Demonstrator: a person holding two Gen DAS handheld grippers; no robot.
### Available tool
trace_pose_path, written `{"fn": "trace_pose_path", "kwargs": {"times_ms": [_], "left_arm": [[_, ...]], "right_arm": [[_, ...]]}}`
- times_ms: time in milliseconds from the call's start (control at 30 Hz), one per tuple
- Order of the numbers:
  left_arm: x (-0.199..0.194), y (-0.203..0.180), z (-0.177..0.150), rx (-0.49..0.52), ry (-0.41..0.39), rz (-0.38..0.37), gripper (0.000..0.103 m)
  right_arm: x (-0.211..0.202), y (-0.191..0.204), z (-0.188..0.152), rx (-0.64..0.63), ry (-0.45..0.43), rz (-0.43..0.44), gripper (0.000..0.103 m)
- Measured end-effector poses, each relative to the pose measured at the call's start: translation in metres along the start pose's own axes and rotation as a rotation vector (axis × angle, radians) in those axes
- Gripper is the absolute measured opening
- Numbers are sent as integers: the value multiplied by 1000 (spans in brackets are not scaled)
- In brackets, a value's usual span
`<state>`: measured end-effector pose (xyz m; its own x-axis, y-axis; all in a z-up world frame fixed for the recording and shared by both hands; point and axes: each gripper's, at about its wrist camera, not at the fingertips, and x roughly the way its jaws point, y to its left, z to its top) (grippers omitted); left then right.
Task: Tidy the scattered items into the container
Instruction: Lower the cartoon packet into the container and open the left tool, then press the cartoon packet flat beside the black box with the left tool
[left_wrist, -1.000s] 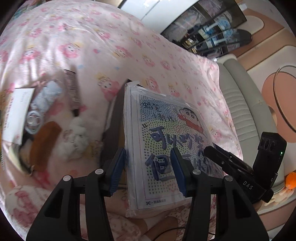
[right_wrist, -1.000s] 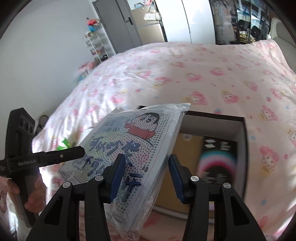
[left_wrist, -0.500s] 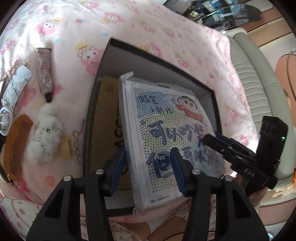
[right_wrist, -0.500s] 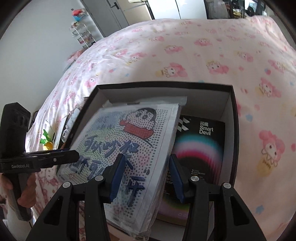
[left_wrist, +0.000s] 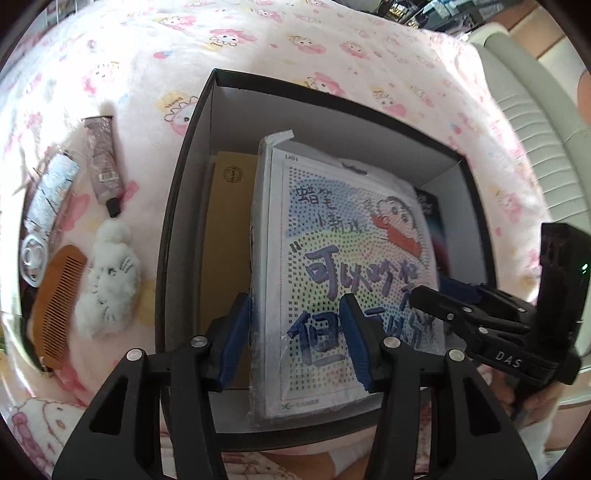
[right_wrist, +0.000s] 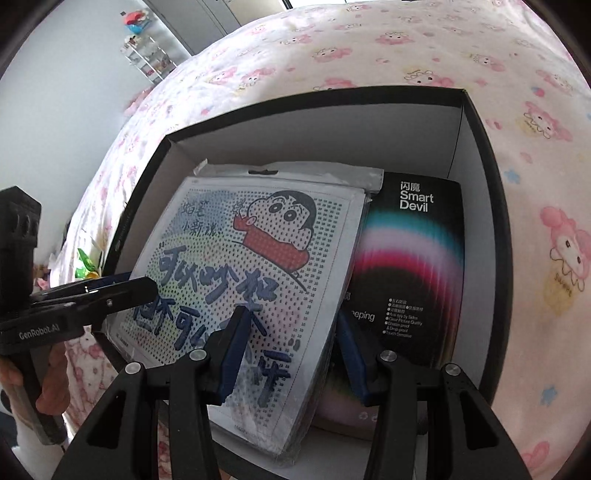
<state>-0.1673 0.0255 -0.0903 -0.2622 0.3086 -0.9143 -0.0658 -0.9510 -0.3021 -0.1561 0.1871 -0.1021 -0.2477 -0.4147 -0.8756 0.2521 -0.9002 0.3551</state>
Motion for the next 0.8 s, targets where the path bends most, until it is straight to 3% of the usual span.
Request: {"fn": "trace_pose_path", "kwargs": {"times_ms": [300,533,800], "left_arm": [[9,-5,-4,3,-28,126,49],[15,-25,-12,48,-27,-40,49],[26,-54,-15,121,-20,-157,49]], "right_arm": [[3,5,-6,6,1,-10,44],[-14,7,-8,1,-77,-79,44],[-43,-5,-2,45,-180,-137,44]]}}
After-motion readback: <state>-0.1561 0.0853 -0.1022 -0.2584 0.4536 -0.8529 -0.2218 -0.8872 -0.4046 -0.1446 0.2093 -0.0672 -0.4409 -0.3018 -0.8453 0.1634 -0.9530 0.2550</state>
